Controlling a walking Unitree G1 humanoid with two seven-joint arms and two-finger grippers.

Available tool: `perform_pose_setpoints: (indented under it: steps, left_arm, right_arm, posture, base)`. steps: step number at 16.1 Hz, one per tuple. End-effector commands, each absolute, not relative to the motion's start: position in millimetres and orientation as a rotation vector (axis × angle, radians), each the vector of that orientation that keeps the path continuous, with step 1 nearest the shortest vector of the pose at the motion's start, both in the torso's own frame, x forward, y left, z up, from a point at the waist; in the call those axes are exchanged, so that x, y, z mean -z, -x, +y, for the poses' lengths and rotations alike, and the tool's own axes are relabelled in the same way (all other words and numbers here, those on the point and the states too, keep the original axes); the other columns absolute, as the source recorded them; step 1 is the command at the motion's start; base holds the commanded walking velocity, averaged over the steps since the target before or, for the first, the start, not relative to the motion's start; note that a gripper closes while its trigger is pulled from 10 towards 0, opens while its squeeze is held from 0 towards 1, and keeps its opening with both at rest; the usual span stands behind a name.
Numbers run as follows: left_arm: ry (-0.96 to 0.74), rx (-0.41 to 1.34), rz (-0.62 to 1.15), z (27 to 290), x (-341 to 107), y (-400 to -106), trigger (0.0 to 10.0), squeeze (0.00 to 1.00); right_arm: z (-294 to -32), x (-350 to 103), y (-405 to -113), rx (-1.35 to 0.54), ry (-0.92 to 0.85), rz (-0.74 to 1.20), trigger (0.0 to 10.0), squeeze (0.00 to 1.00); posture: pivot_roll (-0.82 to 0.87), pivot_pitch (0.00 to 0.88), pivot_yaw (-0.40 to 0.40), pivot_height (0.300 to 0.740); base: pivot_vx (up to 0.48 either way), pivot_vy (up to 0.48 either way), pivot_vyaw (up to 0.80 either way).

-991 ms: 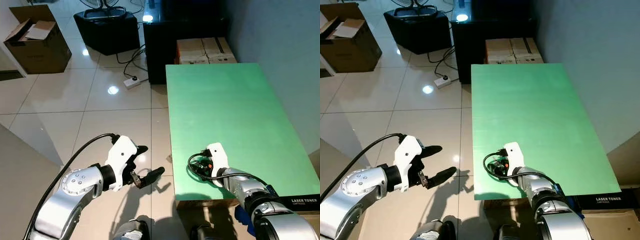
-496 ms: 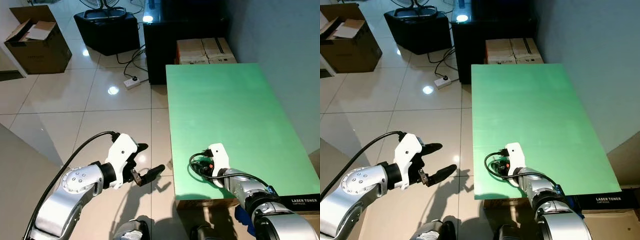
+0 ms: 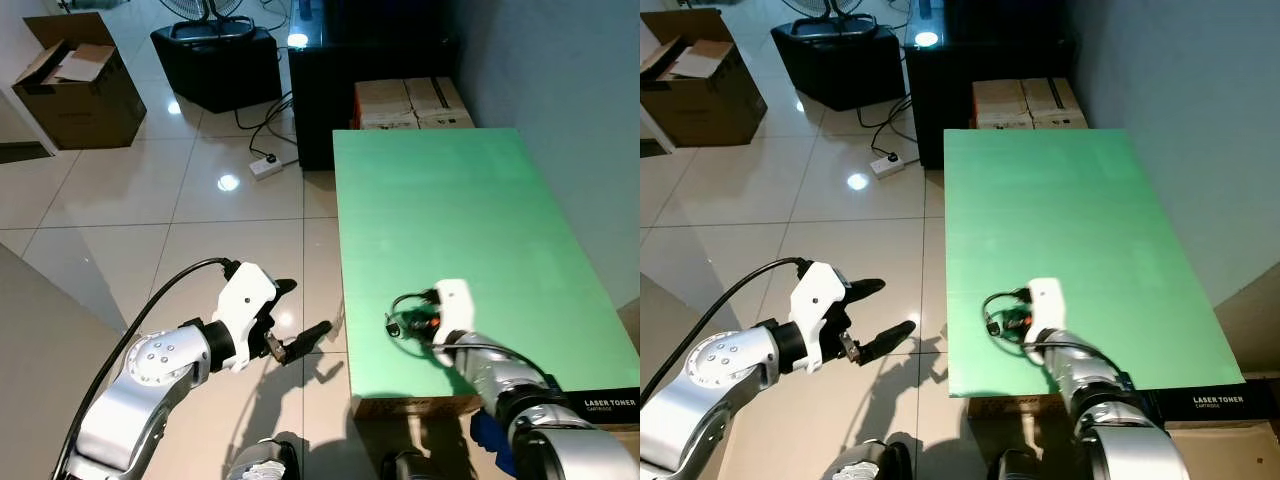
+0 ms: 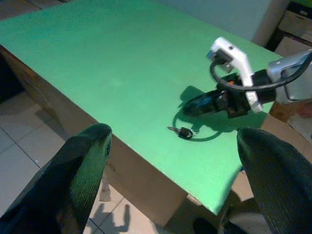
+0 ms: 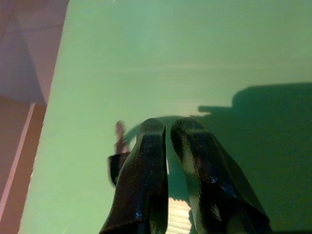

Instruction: Hang keys on a hook

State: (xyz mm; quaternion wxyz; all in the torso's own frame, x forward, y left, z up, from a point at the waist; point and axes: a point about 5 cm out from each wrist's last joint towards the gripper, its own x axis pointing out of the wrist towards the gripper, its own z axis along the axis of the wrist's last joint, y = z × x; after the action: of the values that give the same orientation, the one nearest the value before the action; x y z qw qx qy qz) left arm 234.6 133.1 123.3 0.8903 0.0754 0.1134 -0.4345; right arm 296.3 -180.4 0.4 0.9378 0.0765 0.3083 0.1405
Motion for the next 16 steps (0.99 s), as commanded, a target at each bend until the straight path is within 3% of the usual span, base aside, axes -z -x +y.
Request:
perform_pose_setpoints:
  steps: [1, 6, 11, 16]
  left_arm:
    - [-0.172, 0.885, 0.225, 134, -124, -238, 10.0, 0.00]
    - [-0.195, 0.790, 0.150, 133, -130, -261, 10.0, 0.00]
    - [-0.257, 0.602, 0.095, 142, -130, -279, 10.0, 0.00]
    - [-0.268, 0.569, 0.079, 146, -130, -281, 10.0, 0.00]
  right_arm:
    - [-188, -3, -297, -0.250, -0.186, 0.590, 0.0, 0.00]
    - [-220, -32, -313, -0.129, -0.235, 0.415, 0.0, 0.00]
    - [-232, -52, -317, -0.055, 0.175, 0.302, 0.0, 0.00]
    - [-213, -29, -300, -0.046, 0.442, 0.317, 0.0, 0.00]
  posture:
    - [-0.02, 0.093, 0.063, 0.740]
    - [-0.04, 0.088, 0.077, 0.740]
    - [-0.06, 0.082, 0.067, 0.740]
    - [-0.05, 0.080, 0.074, 0.740]
  base:
    - [0.000, 0.000, 0.00]
    - [0.000, 0.000, 0.00]
    - [0.000, 0.000, 0.00]
    - [0.000, 0.000, 0.00]
